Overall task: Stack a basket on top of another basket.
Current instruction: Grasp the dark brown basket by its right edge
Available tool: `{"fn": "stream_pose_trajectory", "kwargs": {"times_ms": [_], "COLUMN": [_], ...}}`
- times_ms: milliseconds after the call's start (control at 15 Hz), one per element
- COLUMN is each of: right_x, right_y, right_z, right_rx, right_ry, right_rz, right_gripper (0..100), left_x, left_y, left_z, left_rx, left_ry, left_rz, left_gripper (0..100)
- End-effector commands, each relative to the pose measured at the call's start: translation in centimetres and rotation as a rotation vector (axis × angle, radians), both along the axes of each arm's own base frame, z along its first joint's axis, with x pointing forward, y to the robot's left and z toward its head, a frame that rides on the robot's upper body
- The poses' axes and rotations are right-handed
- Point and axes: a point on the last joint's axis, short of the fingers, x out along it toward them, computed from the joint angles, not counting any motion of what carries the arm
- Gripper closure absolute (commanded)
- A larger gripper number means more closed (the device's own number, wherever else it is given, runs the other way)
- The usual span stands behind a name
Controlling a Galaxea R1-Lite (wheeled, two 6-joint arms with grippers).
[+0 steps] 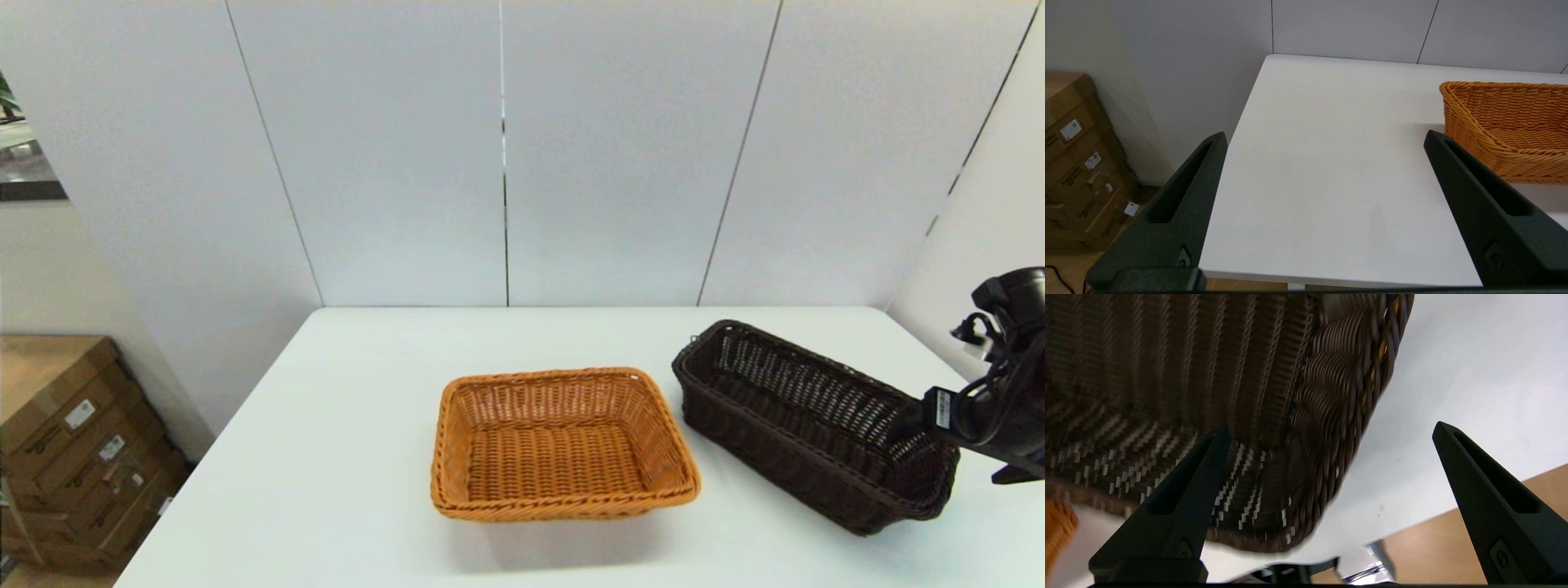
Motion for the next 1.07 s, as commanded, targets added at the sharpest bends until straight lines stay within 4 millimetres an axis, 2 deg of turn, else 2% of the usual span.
{"fn": "stream_pose_trajectory", "kwargs": {"times_ms": [67, 333, 800, 1067], "right_x": [1.3, 2.3, 3.2, 3.7], "right_y": [-1.1, -1.5, -1.7, -2.0], "right_z": [-1.5, -2.8, -5.0, -5.5], "right_rx": [0.029, 0.065, 0.081, 0.082], "right_ry": [0.036, 0.055, 0.112, 0.119], "right_rz": [-0.073, -0.162, -0.158, -0.168], "right_gripper": [0, 0, 0, 0], "left_x": [0.0, 0.0, 0.0, 0.0], "left_y": [0.0, 0.0, 0.0, 0.0], "left_z": [0.0, 0.0, 0.0, 0.0], "left_rx": [-0.001, -0.001, -0.001, -0.001], "left_ry": [0.001, -0.001, 0.001, 0.001], "left_rz": [0.001, 0.001, 0.001, 0.001], "left_gripper": [0, 0, 0, 0]}}
